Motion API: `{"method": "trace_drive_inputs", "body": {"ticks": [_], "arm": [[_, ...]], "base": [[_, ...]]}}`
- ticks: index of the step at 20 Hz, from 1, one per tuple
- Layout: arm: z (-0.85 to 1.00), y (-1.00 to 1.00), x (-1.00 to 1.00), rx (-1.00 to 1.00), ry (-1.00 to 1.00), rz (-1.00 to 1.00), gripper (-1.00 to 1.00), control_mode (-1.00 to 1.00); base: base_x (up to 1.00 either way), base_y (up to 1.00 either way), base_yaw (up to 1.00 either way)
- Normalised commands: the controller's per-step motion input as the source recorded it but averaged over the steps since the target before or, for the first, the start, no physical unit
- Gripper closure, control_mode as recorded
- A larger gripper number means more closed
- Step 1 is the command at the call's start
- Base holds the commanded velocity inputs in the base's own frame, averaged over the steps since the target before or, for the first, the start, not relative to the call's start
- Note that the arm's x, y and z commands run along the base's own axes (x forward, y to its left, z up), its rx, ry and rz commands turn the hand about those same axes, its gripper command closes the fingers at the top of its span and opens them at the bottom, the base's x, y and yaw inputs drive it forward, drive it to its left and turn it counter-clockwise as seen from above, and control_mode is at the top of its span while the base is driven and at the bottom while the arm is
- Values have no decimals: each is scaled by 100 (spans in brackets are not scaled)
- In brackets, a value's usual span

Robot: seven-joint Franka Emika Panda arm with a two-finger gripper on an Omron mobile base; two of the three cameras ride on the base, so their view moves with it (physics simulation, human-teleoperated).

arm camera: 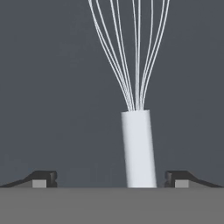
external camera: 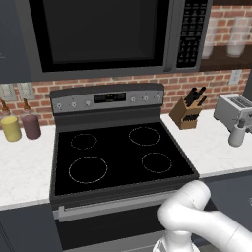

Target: Pick the whisk from the drawer and place it on the counter.

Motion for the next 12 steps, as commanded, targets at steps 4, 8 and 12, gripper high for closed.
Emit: {"method": "trace_drive_inputs", "body": {"ticks": [4, 8, 12], "arm": [[0, 0, 0, 1, 0, 0, -100, -100], [0, 0, 0, 0, 0, 0, -100, -100], [-11, 9, 0, 0, -1, 0, 100, -100]], "base": [[0, 0, 0], [0, 0, 0], [0, 0, 0]]}}
